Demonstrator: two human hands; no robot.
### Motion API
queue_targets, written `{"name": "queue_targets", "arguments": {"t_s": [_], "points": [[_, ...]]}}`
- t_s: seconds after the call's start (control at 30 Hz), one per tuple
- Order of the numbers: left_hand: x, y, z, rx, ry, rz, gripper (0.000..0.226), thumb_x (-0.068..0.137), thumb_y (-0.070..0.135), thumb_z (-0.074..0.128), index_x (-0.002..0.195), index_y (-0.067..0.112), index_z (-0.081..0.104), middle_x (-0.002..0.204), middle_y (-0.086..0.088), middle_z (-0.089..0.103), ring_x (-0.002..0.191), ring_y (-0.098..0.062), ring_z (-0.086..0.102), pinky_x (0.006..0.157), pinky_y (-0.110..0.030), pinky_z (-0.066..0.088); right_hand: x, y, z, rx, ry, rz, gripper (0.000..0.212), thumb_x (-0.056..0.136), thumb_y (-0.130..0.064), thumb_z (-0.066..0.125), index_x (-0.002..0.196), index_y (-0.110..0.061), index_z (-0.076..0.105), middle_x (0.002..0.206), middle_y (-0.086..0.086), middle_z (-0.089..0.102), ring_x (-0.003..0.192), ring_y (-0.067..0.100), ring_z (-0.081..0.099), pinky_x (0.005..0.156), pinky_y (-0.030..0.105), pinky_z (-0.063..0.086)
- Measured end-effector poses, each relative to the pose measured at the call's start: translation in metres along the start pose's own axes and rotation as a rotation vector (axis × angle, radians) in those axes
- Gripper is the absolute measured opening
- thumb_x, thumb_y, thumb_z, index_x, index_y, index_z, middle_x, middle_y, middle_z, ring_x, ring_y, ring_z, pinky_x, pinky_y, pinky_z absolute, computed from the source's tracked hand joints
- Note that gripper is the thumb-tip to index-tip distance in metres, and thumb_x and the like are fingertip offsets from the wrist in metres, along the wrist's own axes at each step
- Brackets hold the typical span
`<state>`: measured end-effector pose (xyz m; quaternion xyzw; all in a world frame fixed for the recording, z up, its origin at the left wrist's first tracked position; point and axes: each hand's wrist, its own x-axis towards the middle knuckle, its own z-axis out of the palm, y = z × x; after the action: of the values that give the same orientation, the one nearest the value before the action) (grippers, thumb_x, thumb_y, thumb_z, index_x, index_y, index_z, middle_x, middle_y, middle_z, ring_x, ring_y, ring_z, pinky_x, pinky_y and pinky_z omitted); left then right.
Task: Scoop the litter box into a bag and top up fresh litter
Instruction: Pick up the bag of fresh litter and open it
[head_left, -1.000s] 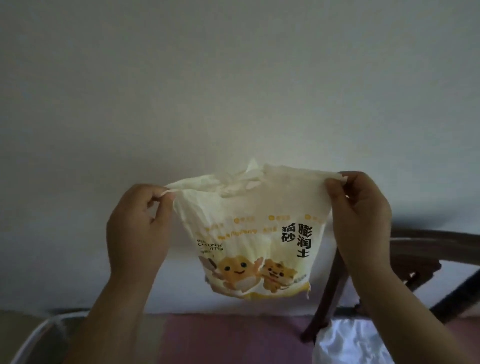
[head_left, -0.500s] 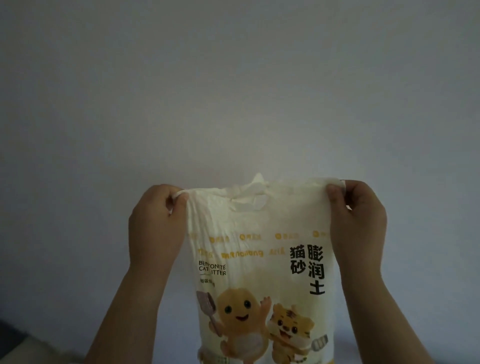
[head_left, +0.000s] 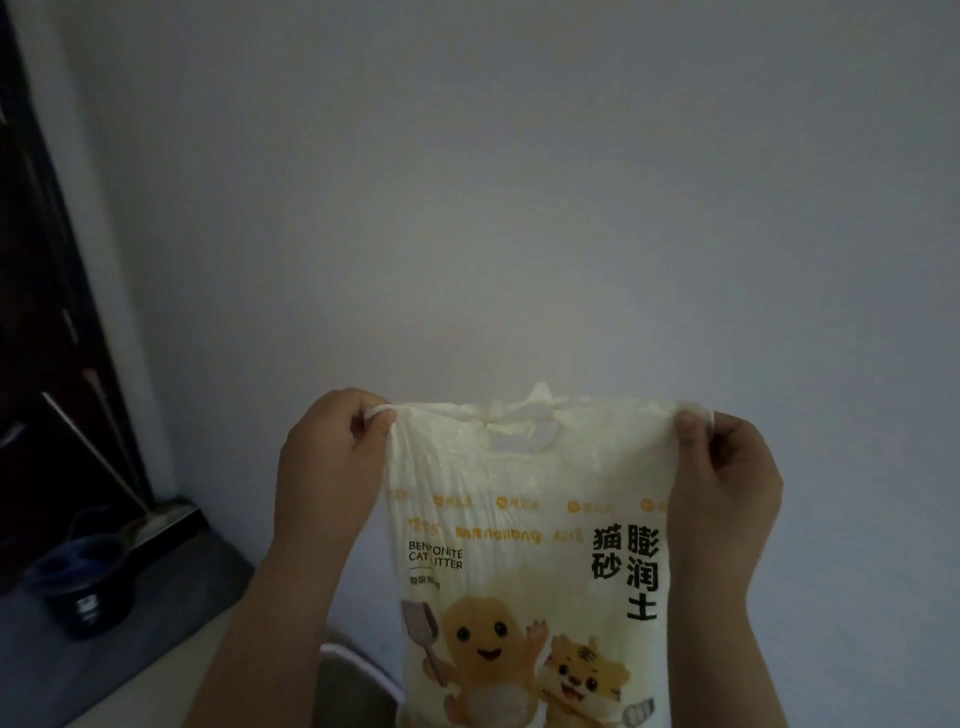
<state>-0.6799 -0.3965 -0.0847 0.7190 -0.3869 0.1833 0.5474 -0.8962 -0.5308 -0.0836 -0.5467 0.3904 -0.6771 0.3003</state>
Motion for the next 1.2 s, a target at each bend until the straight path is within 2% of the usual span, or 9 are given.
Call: {"name": "queue_targets", "arguments": {"t_s": [0.17, 0.23, 0.37, 0.5, 0.63, 0.77, 0.87, 1.07, 1.2], "points": [[0.017, -0.064, -0.051, 0.088, 0.044, -0.073, 0.011, 0.090, 0.018, 0.059, 0.080, 0.018, 0.063, 0.078, 0.008, 0.059, 0.073, -0.011, 0.054, 0.062, -0.025, 0.036, -0.046, 0.008, 0.073, 0.079, -0.106, 0.091, 0.016, 0.093, -0.029, 0.056, 0.084, -0.018, 0.062, 0.078, -0.007, 0.062, 0.069, 0.005, 0.054, 0.062, 0.022, 0.040], [0.021, -0.085, -0.067, 0.125, 0.063, -0.086, 0.009, 0.089, 0.015, 0.059, 0.081, 0.014, 0.063, 0.078, 0.006, 0.057, 0.075, -0.013, 0.052, 0.062, -0.023, 0.034, -0.061, 0.013, 0.101, 0.108, -0.154, 0.121, 0.016, 0.093, -0.029, 0.057, 0.084, -0.017, 0.062, 0.077, -0.006, 0.063, 0.069, 0.007, 0.055, 0.063, 0.024, 0.042], [0.025, -0.127, -0.090, 0.175, 0.100, -0.161, 0.007, 0.089, 0.014, 0.059, 0.083, 0.012, 0.063, 0.082, 0.001, 0.059, 0.076, -0.014, 0.053, 0.066, -0.023, 0.040, -0.085, 0.023, 0.154, 0.127, -0.270, 0.146, 0.014, 0.092, -0.028, 0.058, 0.084, -0.018, 0.062, 0.079, -0.004, 0.064, 0.070, 0.009, 0.057, 0.065, 0.026, 0.044], [0.030, -0.161, -0.095, 0.244, 0.141, -0.218, 0.006, 0.089, 0.015, 0.059, 0.085, 0.013, 0.062, 0.083, 0.004, 0.059, 0.075, -0.004, 0.052, 0.065, -0.009, 0.036, -0.097, 0.039, 0.202, 0.145, -0.372, 0.178, 0.012, 0.091, -0.030, 0.059, 0.083, -0.021, 0.062, 0.082, -0.004, 0.066, 0.074, 0.011, 0.059, 0.070, 0.032, 0.049], [0.049, -0.184, -0.096, 0.272, 0.193, -0.280, 0.006, 0.089, 0.015, 0.058, 0.084, 0.016, 0.062, 0.082, 0.009, 0.059, 0.077, -0.006, 0.054, 0.067, -0.021, 0.043, -0.100, 0.040, 0.248, 0.150, -0.493, 0.155, 0.011, 0.092, -0.029, 0.058, 0.083, -0.023, 0.062, 0.079, -0.006, 0.064, 0.071, 0.011, 0.056, 0.066, 0.031, 0.047], [0.069, -0.207, -0.098, 0.322, 0.249, -0.321, 0.007, 0.089, 0.016, 0.059, 0.084, 0.020, 0.062, 0.081, 0.013, 0.058, 0.078, -0.003, 0.055, 0.067, -0.018, 0.043, -0.104, 0.044, 0.293, 0.174, -0.558, 0.147, 0.012, 0.092, -0.028, 0.057, 0.082, -0.022, 0.061, 0.075, -0.008, 0.061, 0.065, 0.008, 0.052, 0.060, 0.026, 0.044], [0.072, -0.231, -0.102, 0.350, 0.305, -0.371, 0.009, 0.090, 0.018, 0.058, 0.084, 0.024, 0.061, 0.080, 0.015, 0.057, 0.078, 0.000, 0.054, 0.065, -0.014, 0.038, -0.117, 0.050, 0.325, 0.189, -0.618, 0.146, 0.011, 0.092, -0.027, 0.058, 0.085, -0.020, 0.062, 0.078, -0.005, 0.063, 0.067, 0.009, 0.054, 0.062, 0.027, 0.046], [0.086, -0.297, -0.125, 0.412, 0.281, -0.468, 0.008, 0.090, 0.017, 0.057, 0.083, 0.021, 0.060, 0.079, 0.011, 0.057, 0.075, -0.004, 0.053, 0.061, -0.012, 0.038, -0.158, 0.056, 0.391, 0.169, -0.667, 0.180, 0.011, 0.092, -0.026, 0.058, 0.086, -0.018, 0.063, 0.078, -0.008, 0.061, 0.066, 0.004, 0.052, 0.061, 0.021, 0.043], [0.119, -0.353, -0.142, 0.386, 0.257, -0.452, 0.007, 0.089, 0.016, 0.058, 0.083, 0.019, 0.061, 0.080, 0.012, 0.058, 0.077, -0.004, 0.054, 0.065, -0.012, 0.040, -0.185, 0.055, 0.448, 0.162, -0.633, 0.196, 0.010, 0.092, -0.026, 0.058, 0.086, -0.019, 0.063, 0.079, -0.008, 0.062, 0.068, 0.008, 0.054, 0.063, 0.025, 0.046]]}}
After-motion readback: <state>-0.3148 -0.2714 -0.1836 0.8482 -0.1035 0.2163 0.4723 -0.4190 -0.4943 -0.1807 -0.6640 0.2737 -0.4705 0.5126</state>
